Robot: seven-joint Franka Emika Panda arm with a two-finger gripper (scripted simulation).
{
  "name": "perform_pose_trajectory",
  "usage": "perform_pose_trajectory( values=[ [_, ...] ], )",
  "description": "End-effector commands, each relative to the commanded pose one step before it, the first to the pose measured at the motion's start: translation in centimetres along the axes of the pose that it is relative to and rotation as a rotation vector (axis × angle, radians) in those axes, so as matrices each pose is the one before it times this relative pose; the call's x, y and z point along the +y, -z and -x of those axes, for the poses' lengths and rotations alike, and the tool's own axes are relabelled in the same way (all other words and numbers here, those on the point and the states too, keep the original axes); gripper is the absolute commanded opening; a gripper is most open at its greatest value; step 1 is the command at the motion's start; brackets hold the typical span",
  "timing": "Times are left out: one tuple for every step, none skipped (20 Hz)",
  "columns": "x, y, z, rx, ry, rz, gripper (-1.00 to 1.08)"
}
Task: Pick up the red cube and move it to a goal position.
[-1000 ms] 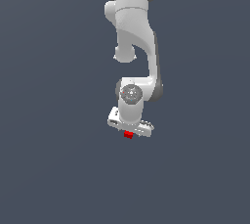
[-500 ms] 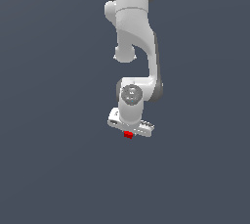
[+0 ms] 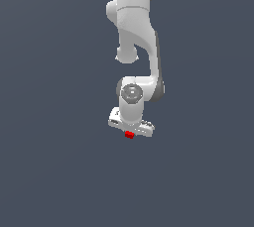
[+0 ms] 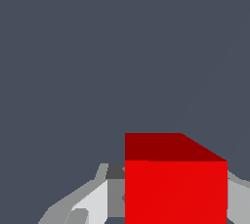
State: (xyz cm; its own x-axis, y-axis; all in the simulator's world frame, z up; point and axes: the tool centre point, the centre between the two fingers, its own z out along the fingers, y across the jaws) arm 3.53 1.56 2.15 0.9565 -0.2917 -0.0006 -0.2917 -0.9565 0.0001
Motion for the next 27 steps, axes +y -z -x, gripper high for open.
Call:
perform_pose_trajectory(
  values=[
    [0.596,0.017,0.444,0.00036,-0.00055,0.00012,-1.00],
    [0.290,-0.001,0.242,0.00000,0.00000,0.00000,-1.00],
    [0.359,-0.016,0.255,-0.00029,-0.00061,-0.00015,-1.00],
    [0.354,-0.001,0.294,0.00000,0.00000,0.00000,-1.00],
    [0.389,-0.002,0.322,0.00000,0.00000,0.00000,-1.00],
    [0.425,-0.002,0.351,0.00000,0.00000,0.00000,-1.00],
    [0.503,0.006,0.368,0.00015,-0.00067,0.00004,-1.00],
    [0.502,-0.003,0.411,0.00000,0.00000,0.00000,-1.00],
    [0.537,-0.003,0.438,0.00000,0.00000,0.00000,-1.00],
    [0.567,0.004,0.418,0.00012,-0.00068,0.00002,-1.00],
    [0.505,-0.003,0.410,0.00000,0.00000,0.00000,-1.00],
    [0.485,-0.003,0.389,0.00000,0.00000,0.00000,-1.00],
    [0.502,0.003,0.358,0.00012,-0.00068,0.00001,-1.00],
    [0.439,-0.004,0.345,0.00000,0.00000,0.00000,-1.00],
    [0.414,-0.004,0.322,0.00000,0.00000,0.00000,-1.00],
    [0.385,-0.004,0.299,0.00000,0.00000,0.00000,-1.00],
    [0.393,0.003,0.265,0.00011,-0.00068,-0.00002,-1.00],
    [0.323,-0.003,0.249,0.00000,0.00000,0.00000,-1.00],
    [0.291,-0.003,0.223,0.00000,0.00000,0.00000,-1.00],
    [0.258,-0.003,0.195,0.00000,0.00000,0.00000,-1.00],
    [0.225,-0.003,0.167,0.00000,0.00000,0.00000,-1.00],
    [0.192,-0.003,0.139,0.00000,0.00000,0.00000,-1.00],
    [0.159,-0.003,0.110,0.00000,0.00000,0.00000,-1.00],
    [0.163,0.004,0.072,0.00010,-0.00068,-0.00008,-1.00],
    [0.093,-0.003,0.050,0.00000,0.00000,0.00000,-1.00],
    [0.059,-0.003,0.020,0.00000,0.00000,0.00000,-1.00],
    [0.022,-0.002,-0.005,0.00000,0.00000,0.00000,-1.00]
  ],
)
